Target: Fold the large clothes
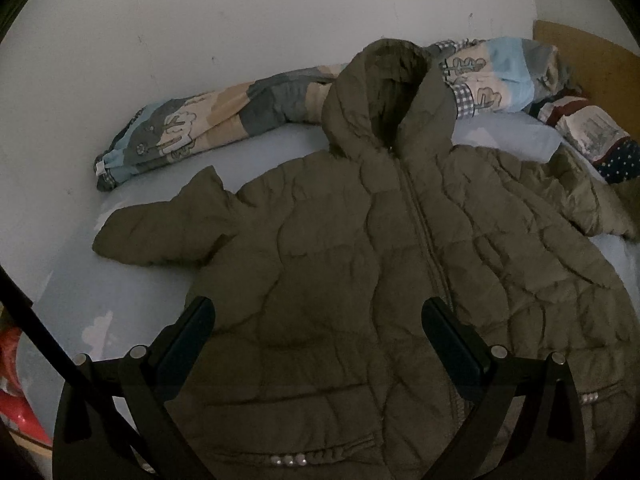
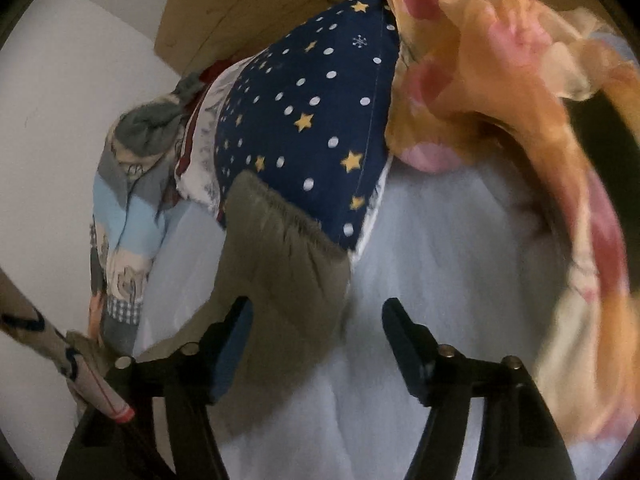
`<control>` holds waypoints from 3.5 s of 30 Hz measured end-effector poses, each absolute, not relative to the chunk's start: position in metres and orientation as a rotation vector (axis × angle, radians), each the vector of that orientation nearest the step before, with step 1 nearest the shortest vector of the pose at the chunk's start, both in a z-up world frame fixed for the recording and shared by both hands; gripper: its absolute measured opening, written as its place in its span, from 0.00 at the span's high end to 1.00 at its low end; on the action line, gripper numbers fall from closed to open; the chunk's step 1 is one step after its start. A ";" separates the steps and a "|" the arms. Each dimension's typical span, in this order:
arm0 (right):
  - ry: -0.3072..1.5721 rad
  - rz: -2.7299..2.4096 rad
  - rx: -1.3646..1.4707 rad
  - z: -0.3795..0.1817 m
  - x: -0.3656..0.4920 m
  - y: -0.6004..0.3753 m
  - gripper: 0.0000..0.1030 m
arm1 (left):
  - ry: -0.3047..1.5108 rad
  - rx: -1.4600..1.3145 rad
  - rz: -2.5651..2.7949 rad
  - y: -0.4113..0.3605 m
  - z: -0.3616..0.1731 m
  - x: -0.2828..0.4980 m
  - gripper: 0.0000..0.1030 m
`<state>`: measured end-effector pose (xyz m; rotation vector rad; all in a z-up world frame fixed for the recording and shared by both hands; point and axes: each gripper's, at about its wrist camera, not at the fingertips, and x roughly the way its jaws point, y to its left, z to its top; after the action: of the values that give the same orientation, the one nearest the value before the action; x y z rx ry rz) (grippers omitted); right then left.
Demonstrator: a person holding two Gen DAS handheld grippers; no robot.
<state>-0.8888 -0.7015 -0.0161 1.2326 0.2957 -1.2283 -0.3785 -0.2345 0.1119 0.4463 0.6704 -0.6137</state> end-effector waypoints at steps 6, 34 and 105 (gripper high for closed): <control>0.357 -1.227 1.239 -0.033 -0.879 -0.724 0.76 | 0.680 0.455 -0.613 -0.239 0.109 -0.381 0.00; 0.207 -0.823 0.737 0.306 -0.690 -0.525 0.85 | 0.681 0.245 -0.553 -0.146 0.157 -0.335 0.00; 1.048 -0.469 0.489 0.031 -0.289 -0.399 0.30 | 0.831 0.184 -0.468 -0.122 0.141 -0.292 0.00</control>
<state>-0.2892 -0.3988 0.0314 0.4889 1.0483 -0.4691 -0.2919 -0.1217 0.1413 0.1840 0.8311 -0.4680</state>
